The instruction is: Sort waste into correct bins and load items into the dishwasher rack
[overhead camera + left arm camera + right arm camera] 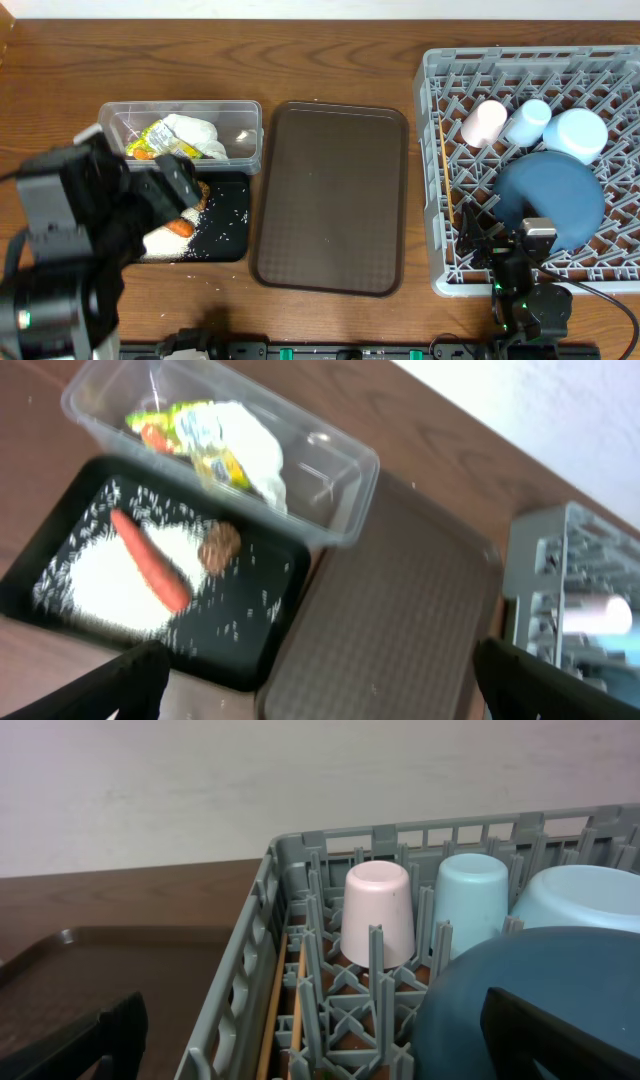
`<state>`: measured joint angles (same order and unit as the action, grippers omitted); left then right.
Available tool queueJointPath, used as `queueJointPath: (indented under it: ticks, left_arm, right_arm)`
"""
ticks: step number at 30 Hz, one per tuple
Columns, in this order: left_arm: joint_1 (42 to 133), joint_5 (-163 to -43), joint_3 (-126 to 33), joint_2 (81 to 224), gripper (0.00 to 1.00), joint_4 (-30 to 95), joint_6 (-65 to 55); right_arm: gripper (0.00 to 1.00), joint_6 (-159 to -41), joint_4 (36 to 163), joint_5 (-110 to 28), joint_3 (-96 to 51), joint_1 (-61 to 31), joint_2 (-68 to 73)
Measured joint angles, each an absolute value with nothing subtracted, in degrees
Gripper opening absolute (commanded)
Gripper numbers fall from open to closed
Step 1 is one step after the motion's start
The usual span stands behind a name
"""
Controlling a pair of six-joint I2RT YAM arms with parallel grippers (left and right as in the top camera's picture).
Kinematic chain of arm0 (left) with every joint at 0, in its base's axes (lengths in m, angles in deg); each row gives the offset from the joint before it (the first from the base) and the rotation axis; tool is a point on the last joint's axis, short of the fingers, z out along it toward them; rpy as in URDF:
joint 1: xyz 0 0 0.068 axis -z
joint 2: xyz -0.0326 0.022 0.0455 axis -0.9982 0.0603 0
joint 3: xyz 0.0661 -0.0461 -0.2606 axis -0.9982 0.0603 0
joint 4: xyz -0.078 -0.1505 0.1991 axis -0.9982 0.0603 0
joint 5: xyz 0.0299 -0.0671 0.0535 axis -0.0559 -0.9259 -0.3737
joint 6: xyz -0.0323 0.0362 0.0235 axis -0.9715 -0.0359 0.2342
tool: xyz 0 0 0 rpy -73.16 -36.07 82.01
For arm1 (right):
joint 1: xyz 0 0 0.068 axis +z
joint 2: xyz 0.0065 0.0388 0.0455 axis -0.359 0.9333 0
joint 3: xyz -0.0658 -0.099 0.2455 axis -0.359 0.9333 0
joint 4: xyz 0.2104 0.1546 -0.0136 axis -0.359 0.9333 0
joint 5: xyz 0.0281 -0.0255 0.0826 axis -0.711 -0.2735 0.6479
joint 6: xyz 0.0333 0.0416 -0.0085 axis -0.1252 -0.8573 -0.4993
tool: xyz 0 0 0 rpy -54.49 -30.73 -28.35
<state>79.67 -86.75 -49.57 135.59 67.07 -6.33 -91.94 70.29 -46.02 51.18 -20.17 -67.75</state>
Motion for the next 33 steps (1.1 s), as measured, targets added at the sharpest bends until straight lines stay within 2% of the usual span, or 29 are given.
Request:
queueJointPath:
  ticks: [9,15,19,23,33]
  left_arm:
    - [80.06,-85.96,-49.00,128.68,0.98,71.70,-6.33]
    - [80.98,-84.43,-38.88,123.20,0.98,68.73,-6.35]
    - [81.05,-84.00,-26.97,119.28,0.98,56.18,-6.33]
    - [81.05,-83.95,-10.58,114.69,0.98,36.60,-6.30]
    - [81.09,-83.95,21.03,103.09,0.98,-2.33,-6.33]
  right_arm:
    - [0.99,-91.94,70.31,-46.02,51.18,-20.17,-67.75]
    - [0.99,-91.94,70.33,-46.02,51.18,-20.17,-67.75]
    - [0.99,-91.94,70.27,-46.02,51.18,-20.17,-67.75]
    - [0.99,-91.94,70.29,-46.02,51.18,-20.17,-67.78]
    - [0.99,-91.94,70.31,-46.04,51.18,-20.17,-67.75]
